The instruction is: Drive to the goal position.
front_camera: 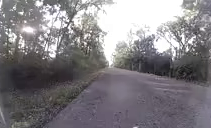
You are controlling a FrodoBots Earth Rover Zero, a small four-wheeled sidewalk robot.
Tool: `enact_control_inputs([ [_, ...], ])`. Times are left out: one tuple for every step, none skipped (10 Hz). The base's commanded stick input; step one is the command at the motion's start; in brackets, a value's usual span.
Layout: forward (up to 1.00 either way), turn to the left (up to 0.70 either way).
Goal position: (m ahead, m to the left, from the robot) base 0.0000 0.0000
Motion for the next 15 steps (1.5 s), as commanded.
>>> enact_control_inputs([
  [0.05, 0.00],
  [0.05, 0.00],
  [0.05, 0.00],
  [0.05, 0.00],
  [0.05, 0.00],
  [0.05, 0.00],
  [0.05, 0.00],
  [0.05, 0.00],
  [0.05, 0.00],
  [0.05, 0.00],
  [0.05, 0.00],
  [0.05, 0.00],
  [0.05, 0.00],
  [0.05, 0.00],
  [0.05, 0.00],
])
